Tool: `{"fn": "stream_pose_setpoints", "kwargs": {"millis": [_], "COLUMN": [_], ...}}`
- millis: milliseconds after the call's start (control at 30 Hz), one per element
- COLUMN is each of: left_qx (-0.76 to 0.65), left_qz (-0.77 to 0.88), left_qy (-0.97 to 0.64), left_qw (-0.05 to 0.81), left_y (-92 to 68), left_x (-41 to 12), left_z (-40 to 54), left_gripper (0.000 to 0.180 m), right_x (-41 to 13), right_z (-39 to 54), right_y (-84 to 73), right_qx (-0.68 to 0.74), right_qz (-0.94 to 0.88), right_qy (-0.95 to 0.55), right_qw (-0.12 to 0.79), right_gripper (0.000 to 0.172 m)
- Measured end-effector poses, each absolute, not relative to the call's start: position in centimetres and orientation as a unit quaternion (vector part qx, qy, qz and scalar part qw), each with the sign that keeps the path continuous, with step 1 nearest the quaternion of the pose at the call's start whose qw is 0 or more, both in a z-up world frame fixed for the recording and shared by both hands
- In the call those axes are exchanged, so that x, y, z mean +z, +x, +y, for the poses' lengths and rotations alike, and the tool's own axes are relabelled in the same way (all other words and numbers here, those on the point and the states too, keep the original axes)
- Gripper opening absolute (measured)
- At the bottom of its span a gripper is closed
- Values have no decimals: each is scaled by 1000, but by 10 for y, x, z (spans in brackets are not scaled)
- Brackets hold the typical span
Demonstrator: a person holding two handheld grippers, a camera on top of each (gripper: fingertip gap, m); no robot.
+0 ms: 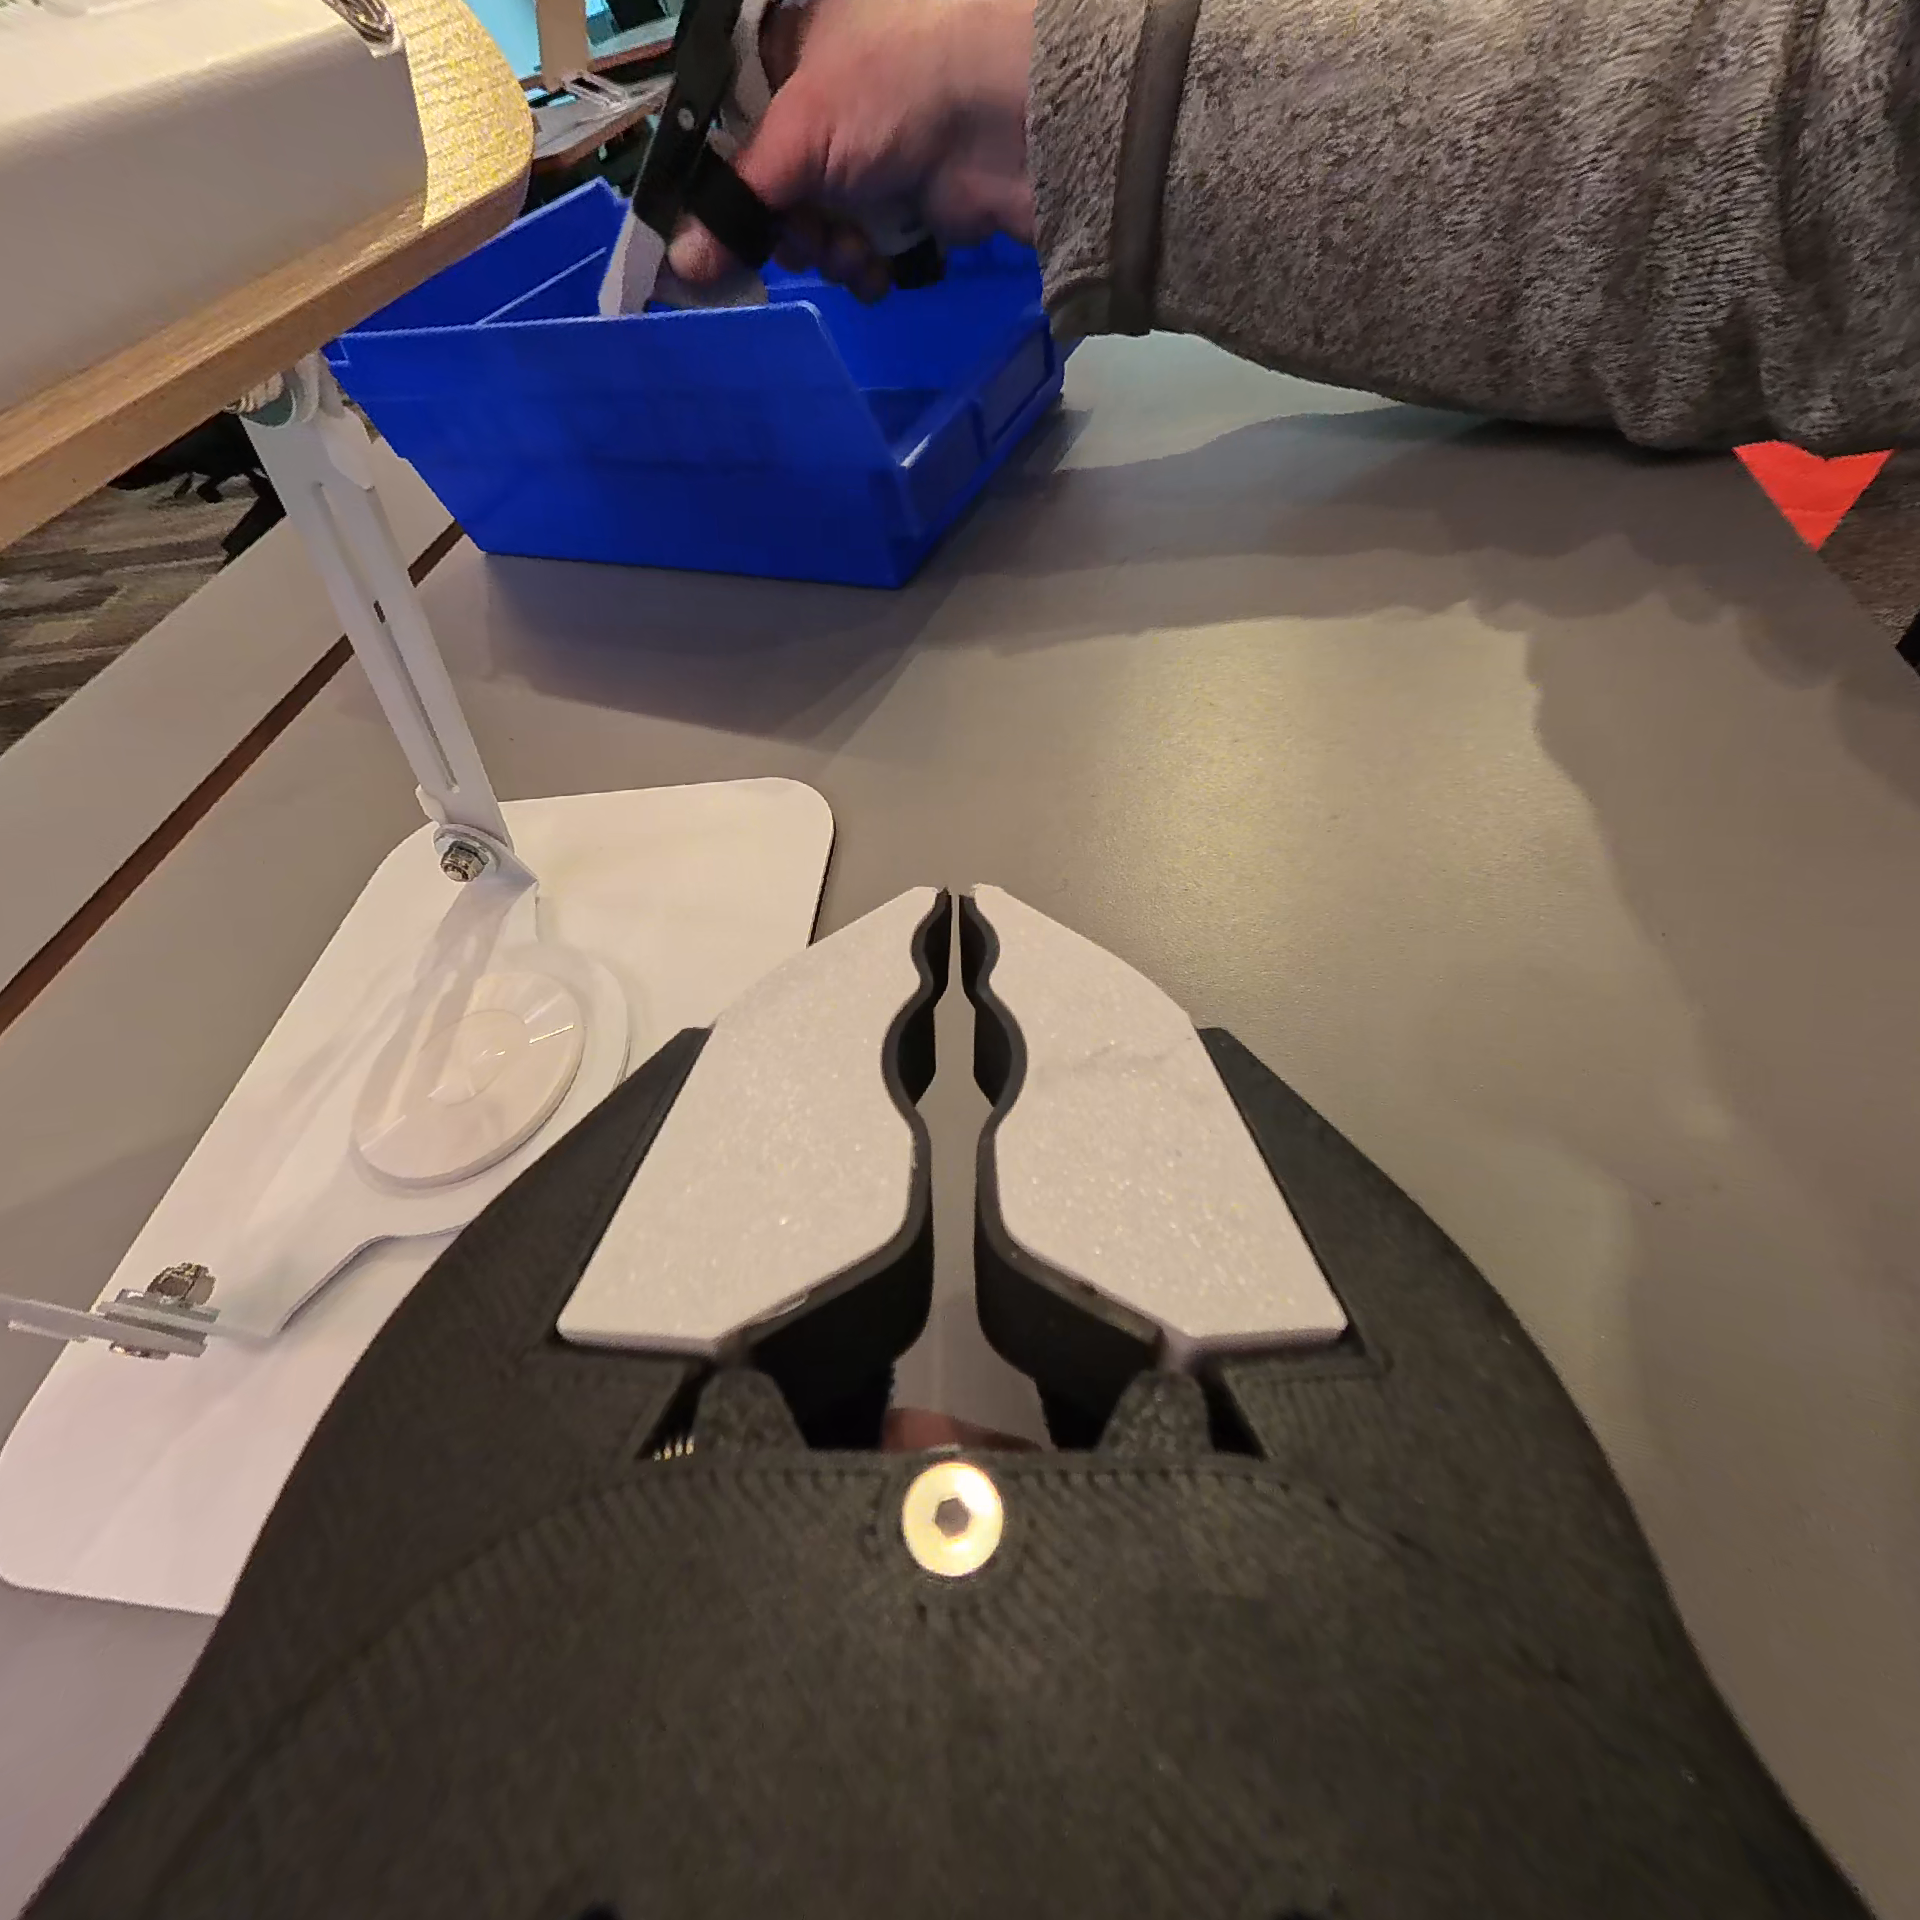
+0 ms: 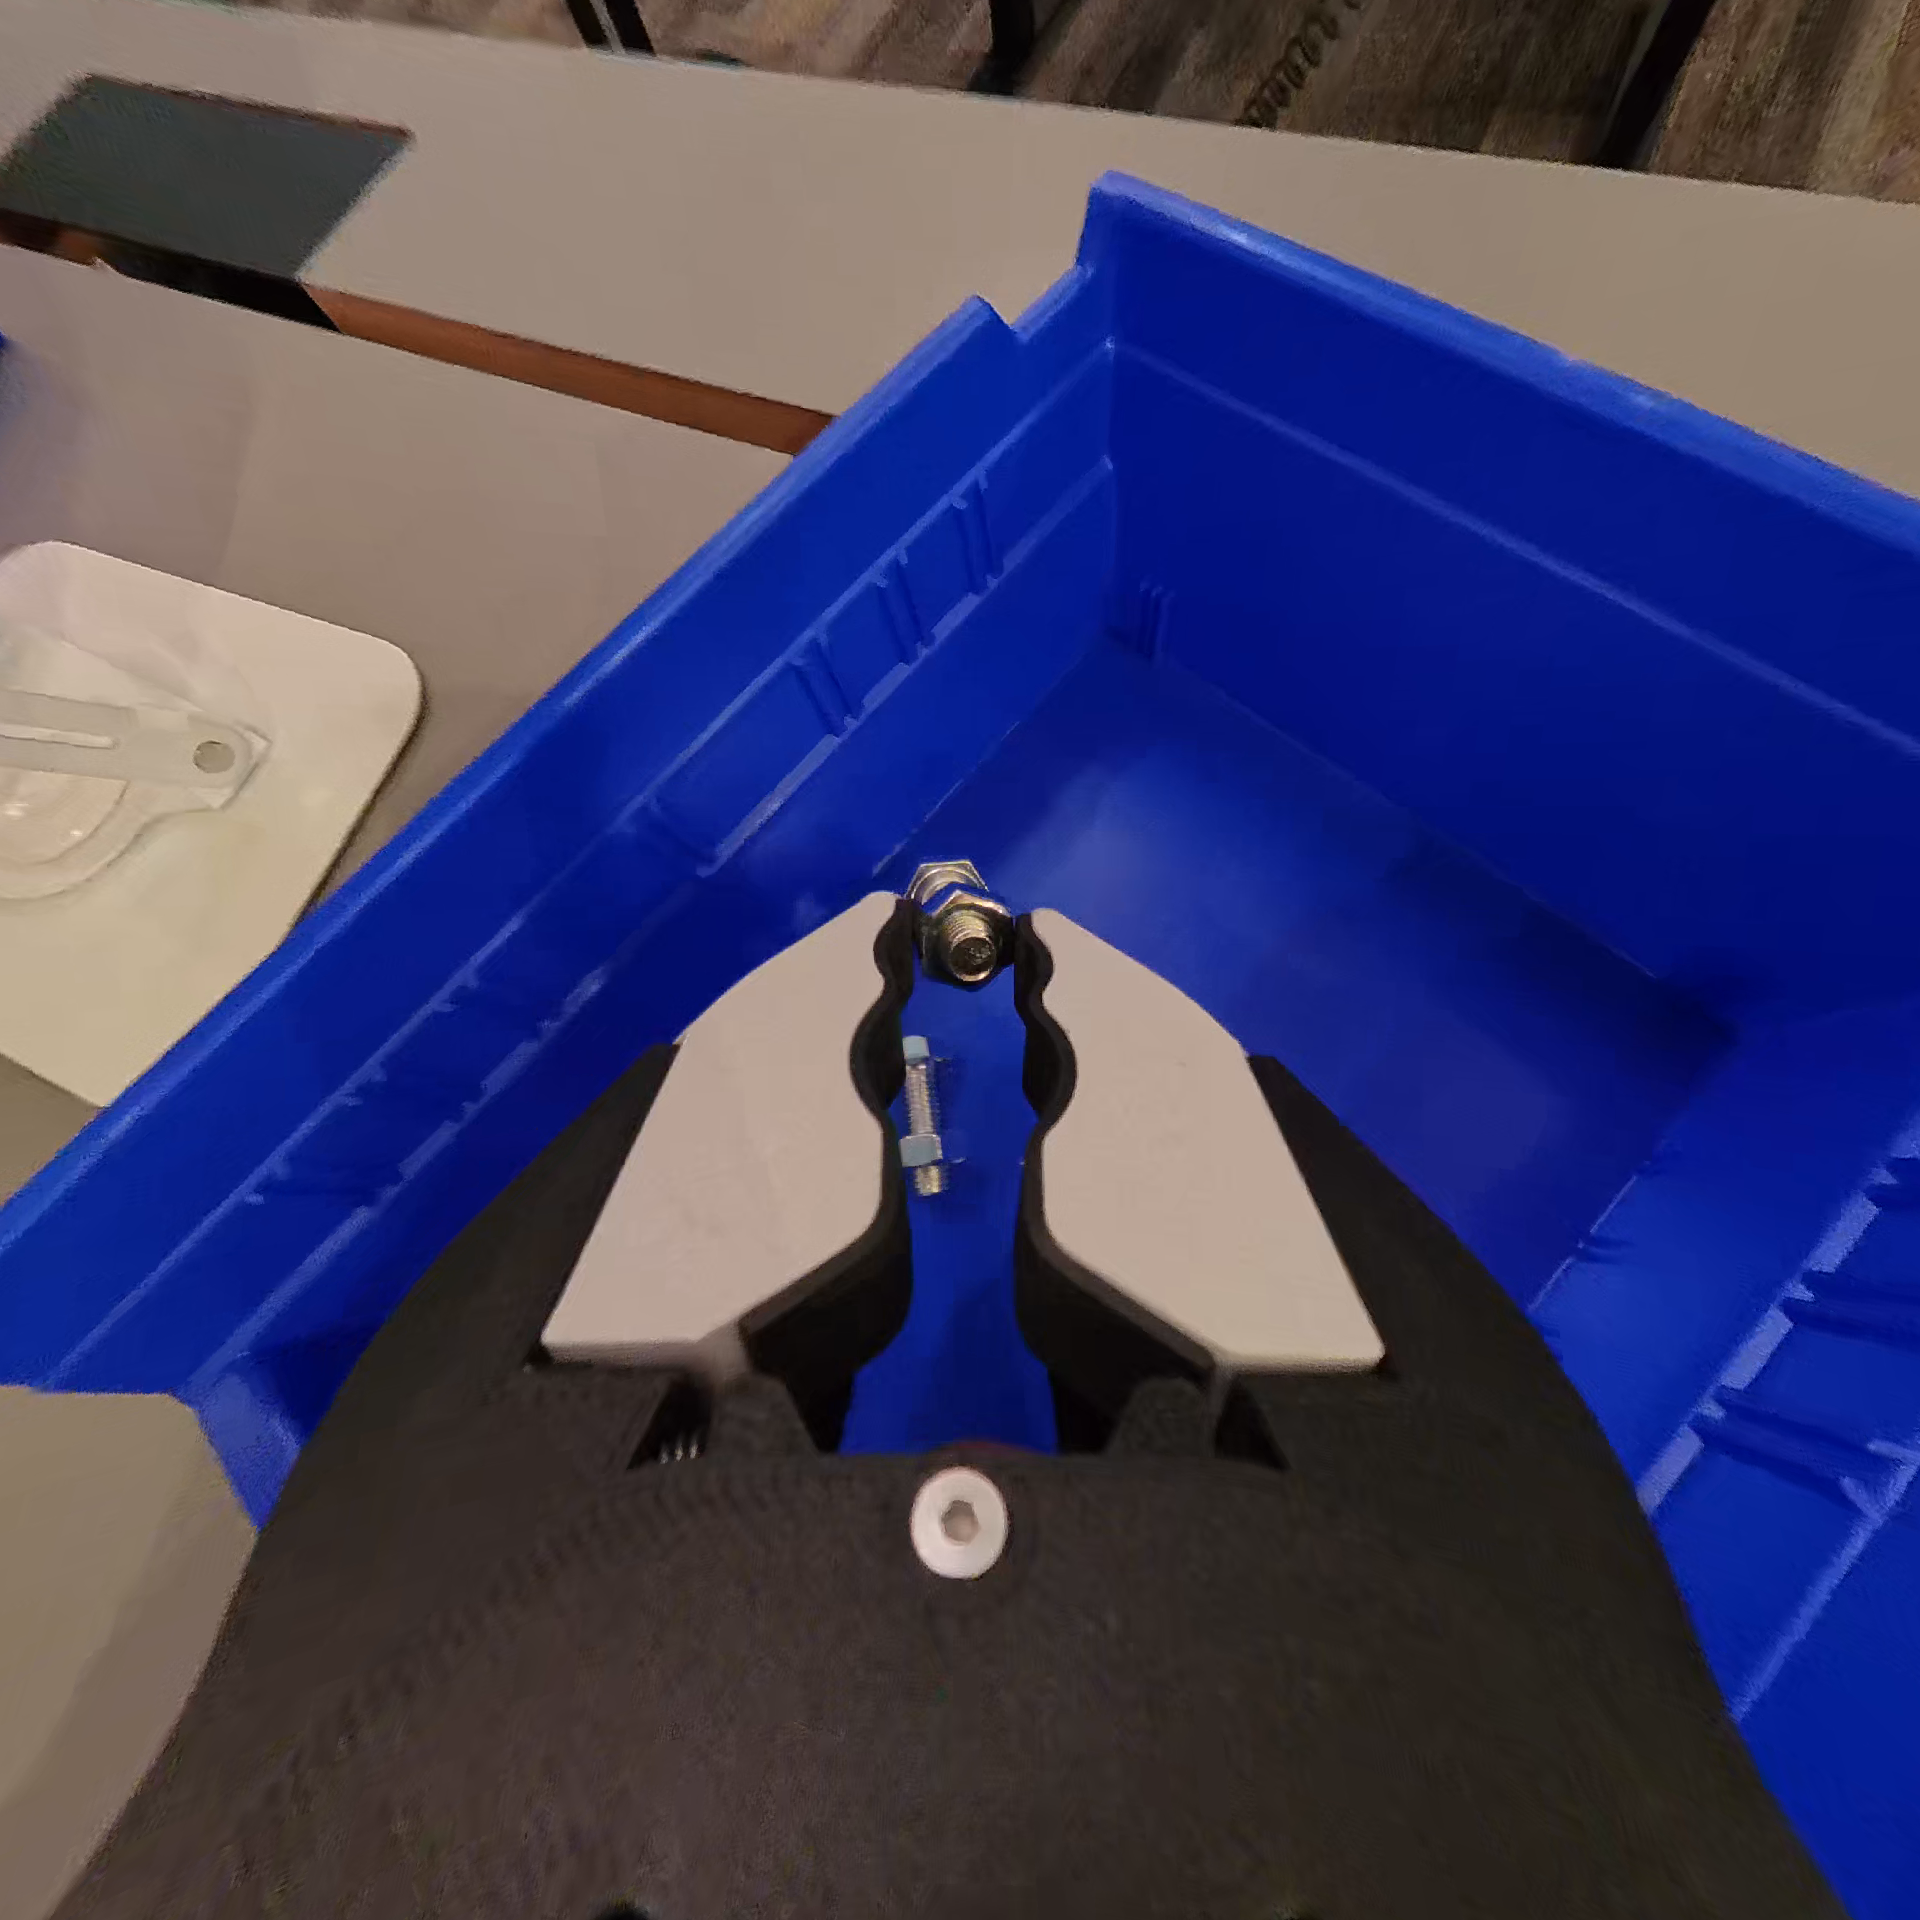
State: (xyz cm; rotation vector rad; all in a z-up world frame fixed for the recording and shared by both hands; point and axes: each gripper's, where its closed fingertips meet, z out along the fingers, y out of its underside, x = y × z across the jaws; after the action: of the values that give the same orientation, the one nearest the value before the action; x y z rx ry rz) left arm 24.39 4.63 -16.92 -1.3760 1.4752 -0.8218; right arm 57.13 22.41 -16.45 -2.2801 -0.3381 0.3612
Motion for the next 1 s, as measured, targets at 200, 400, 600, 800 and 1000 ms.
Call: {"fn": "stream_pose_setpoints", "kwargs": {"millis": [200,400,600,800,1000], "left_qx": [-335,-334,-332,-331,-330], "left_qz": [602,605,607,608,609], "left_qy": [-559,-557,-557,-556,-556], "left_qw": [461,460,460,460,459], "left_y": [244,244,245,245,245], "left_x": [-169,-170,-171,-171,-171], "left_z": [46,45,44,44,44], "left_gripper": [1,1,1,1,1], "right_x": [-190,-207,-211,-213,-212], "right_z": [229,228,224,220,217], "right_y": [581,582,581,582,581], "right_qx": [83,47,42,60,60], "right_qz": [-141,-163,-166,-157,-162], "right_qy": [-925,-937,-940,-941,-941], "right_qw": [343,306,295,292,292], "right_gripper": [20,19,19,20,19]}}
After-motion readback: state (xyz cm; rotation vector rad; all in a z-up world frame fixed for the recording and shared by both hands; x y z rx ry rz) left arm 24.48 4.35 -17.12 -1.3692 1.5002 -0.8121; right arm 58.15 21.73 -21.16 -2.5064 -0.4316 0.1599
